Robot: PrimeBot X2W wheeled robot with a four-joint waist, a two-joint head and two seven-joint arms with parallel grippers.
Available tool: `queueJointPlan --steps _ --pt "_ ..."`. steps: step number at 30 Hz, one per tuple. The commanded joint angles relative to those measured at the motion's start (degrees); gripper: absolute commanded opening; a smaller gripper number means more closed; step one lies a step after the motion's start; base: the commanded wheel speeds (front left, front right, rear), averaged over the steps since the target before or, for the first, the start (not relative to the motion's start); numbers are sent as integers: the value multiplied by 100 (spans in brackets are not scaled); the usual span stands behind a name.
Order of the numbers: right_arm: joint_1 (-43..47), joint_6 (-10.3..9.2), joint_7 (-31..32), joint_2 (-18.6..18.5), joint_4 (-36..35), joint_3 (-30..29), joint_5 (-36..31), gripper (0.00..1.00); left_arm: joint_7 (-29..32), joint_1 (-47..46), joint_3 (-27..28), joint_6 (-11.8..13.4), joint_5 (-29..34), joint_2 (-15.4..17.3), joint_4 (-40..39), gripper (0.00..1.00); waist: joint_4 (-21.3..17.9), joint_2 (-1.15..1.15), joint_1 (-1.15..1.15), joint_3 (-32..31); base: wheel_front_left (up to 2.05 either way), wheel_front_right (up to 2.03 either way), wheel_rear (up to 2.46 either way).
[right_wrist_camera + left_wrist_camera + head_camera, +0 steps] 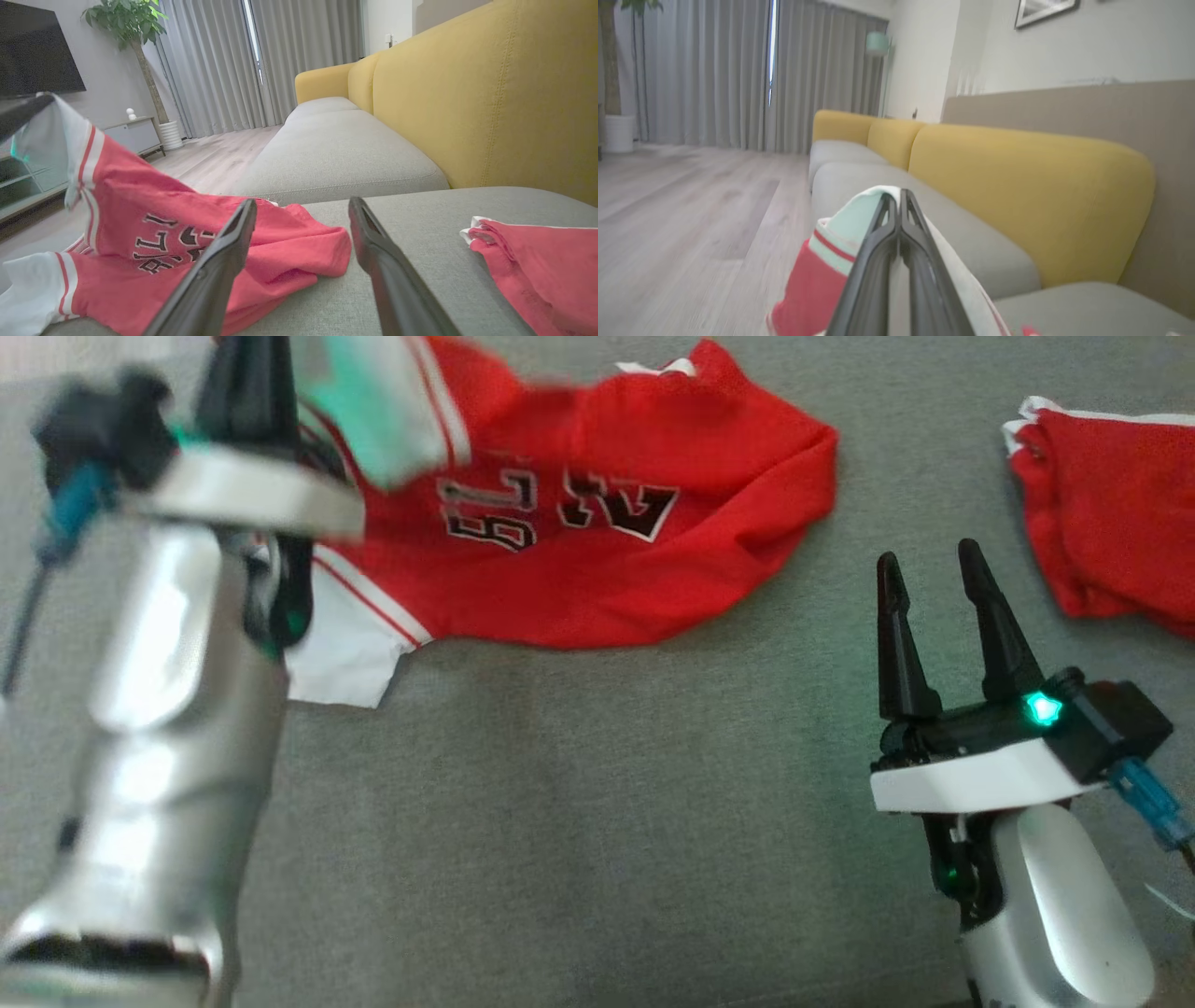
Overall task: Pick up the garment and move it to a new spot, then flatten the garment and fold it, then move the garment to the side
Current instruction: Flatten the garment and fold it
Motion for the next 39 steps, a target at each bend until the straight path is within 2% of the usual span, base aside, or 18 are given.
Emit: queueJointPlan --steps 1,6,11,16,24,29,34,37,39 --pt "-183 37 -37 -9 -156 173 56 100 -46 -539 113 -39 -2 225 -150 0 -64 0 0 -48 0 0 0" --pt "-197 37 -37 -9 -116 242 144 100 -111 -1446 -1 -102 -40 244 -269 0 -112 0 0 -171 0 0 0" --pt "-101 37 -37 -9 -123 148 164 100 -174 -1890 42 -126 -130 238 -872 0 65 0 0 -302 0 0 0" --pt "-37 37 -37 -9 -130 91 149 100 -179 -1690 -82 -135 -235 310 -1269 0 319 0 0 -396 0 0 0" --pt "51 37 -37 -9 -25 112 58 100 -82 -920 -238 -127 -416 649 -2025 0 691 0 0 -579 0 0 0" --pt "120 37 -37 -9 32 135 68 100 44 -769 -234 42 -403 668 -2967 0 722 0 0 -770 0 0 0" --pt "146 37 -37 -9 31 197 113 100 564 -771 -228 417 -355 657 -3898 0 627 0 0 -858 0 0 0" --pt "115 37 -37 -9 8 247 165 100 950 -776 -272 602 -187 787 -4031 0 492 0 0 -790 0 0 0" --pt "72 37 -37 -9 -24 288 209 100 1248 -732 -292 676 -157 887 -3794 0 372 0 0 -689 0 0 0"
